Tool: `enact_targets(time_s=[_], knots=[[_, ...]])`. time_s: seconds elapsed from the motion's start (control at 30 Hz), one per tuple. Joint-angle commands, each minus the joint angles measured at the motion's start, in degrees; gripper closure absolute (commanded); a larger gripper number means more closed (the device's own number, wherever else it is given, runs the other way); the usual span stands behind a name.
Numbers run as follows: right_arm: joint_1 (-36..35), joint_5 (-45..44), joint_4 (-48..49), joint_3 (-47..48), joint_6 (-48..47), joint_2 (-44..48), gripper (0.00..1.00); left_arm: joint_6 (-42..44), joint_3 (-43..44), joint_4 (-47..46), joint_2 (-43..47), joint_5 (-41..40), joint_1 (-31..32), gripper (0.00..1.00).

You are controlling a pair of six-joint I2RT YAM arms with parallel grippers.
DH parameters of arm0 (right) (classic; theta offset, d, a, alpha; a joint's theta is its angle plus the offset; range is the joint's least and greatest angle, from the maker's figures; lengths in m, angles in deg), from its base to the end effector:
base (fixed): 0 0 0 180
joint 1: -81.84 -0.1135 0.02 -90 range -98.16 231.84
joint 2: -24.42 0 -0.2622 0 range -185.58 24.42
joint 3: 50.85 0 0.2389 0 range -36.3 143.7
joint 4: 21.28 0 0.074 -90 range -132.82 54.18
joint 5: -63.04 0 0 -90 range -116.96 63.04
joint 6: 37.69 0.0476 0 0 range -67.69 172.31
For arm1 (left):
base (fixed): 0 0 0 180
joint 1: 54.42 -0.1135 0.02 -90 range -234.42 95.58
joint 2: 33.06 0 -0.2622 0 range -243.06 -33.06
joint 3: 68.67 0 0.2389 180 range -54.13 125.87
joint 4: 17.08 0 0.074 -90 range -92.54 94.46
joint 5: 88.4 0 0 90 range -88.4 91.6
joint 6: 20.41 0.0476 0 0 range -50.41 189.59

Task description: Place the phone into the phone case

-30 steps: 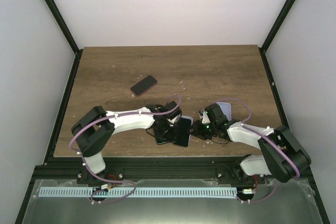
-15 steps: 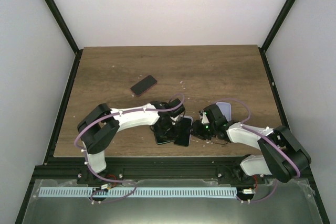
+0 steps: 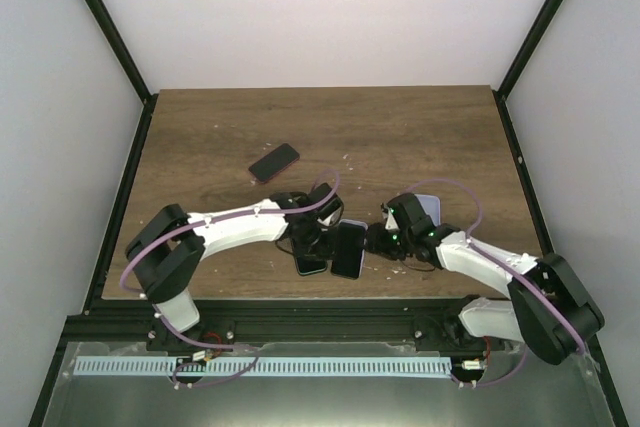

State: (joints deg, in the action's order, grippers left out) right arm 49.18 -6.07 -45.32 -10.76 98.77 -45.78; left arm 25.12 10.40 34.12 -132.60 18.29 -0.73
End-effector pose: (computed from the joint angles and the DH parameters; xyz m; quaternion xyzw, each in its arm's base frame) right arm 0.1653 0.1261 0.1443 0.0570 0.9356 0.3258 0.1235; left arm 0.1814 -0.2699 0.1750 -0.1015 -0.9718 0.2129 0.0050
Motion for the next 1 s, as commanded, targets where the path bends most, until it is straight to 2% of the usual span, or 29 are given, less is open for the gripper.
enact_targets(time_s=[0.0, 0.1, 0.27, 0.4, 0.47, 0.73, 0.97], knots=[[2.6, -3.9, -3.9, 6.0, -4.9, 0.1, 0.61, 1.6, -4.7, -1.2, 4.4, 1.0, 1.7, 0.73], [4.8, -3.6, -2.5, 8.5, -7.7, -2.0, 0.62, 1.4, -7.6, -2.9, 6.9, 3.2, 2.7, 0.75], [6.5, -4.6, -0.8, 14.8, -11.6, -9.4, 0.72, 1.2, -9.0, -5.5, 8.4, 5.8, 3.8, 0.82], [6.9, -4.5, 0.7, 19.3, -13.2, -16.0, 0.84, 1.5, -9.7, -7.6, 7.0, 8.0, 4.1, 1.00], [7.2, -4.9, 0.3, 21.7, -14.0, -19.0, 0.88, 1.3, -9.7, -8.2, 5.9, 9.4, 4.6, 1.00], [7.4, -7.6, -2.3, 27.4, -17.0, -28.7, 0.91, 1.4, -8.7, -11.0, 0.8, 11.9, 6.4, 1.00], [7.4, -5.7, -2.9, 26.0, -17.3, -29.6, 0.99, 3.7, -4.9, -9.4, -3.1, 10.1, 6.4, 1.00]])
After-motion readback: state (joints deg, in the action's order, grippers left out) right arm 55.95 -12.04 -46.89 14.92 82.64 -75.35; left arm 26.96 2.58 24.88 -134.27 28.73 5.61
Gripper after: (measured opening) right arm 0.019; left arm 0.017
